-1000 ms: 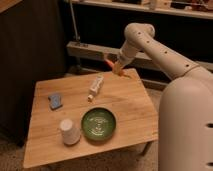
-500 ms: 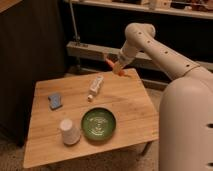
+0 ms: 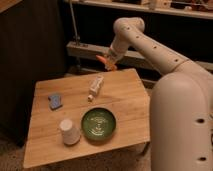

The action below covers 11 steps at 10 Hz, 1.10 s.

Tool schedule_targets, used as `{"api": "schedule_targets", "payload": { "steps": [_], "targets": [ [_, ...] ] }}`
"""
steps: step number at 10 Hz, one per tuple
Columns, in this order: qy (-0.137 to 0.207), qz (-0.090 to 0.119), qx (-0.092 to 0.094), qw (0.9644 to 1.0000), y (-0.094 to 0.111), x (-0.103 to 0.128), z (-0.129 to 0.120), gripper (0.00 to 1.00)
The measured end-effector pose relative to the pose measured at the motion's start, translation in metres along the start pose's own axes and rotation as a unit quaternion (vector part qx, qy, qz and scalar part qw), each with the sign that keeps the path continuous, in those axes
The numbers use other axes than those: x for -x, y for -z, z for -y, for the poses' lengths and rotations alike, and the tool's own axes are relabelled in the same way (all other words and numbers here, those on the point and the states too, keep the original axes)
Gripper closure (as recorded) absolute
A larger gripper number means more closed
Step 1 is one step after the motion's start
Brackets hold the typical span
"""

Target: Place the pepper on the white sponge

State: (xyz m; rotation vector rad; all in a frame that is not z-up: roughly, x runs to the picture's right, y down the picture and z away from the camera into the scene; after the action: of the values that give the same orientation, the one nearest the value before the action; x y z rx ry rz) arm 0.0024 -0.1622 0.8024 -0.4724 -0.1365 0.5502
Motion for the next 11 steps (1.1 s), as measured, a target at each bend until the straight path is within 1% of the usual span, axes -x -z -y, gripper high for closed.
{"api": "schedule_targets", "payload": {
  "steps": [1,2,3,4,6,8,9,10,11],
  "targets": [
    [0.028,-0.008,-0.011,0.9995,-0.002,0.023,-0.001,1.00],
    [0.057,-0.018,-0.023,0.9979,-0.005,0.046,-0.003,1.00],
    [0.075,-0.025,-0.030,0.9964,-0.006,0.056,-0.003,1.00],
    [0.088,-0.032,-0.037,0.9949,-0.008,0.065,-0.003,1.00],
    [0.109,-0.051,-0.051,0.9915,-0.017,0.075,-0.001,1.00],
    [0.127,-0.063,-0.066,0.9877,-0.026,0.083,-0.002,1.00],
    [0.140,-0.065,-0.079,0.9848,-0.029,0.088,-0.005,1.00],
    [0.148,-0.059,-0.088,0.9833,-0.028,0.091,-0.009,1.00],
    [0.158,-0.045,-0.099,0.9814,-0.028,0.092,-0.014,1.00]
  ]
}}
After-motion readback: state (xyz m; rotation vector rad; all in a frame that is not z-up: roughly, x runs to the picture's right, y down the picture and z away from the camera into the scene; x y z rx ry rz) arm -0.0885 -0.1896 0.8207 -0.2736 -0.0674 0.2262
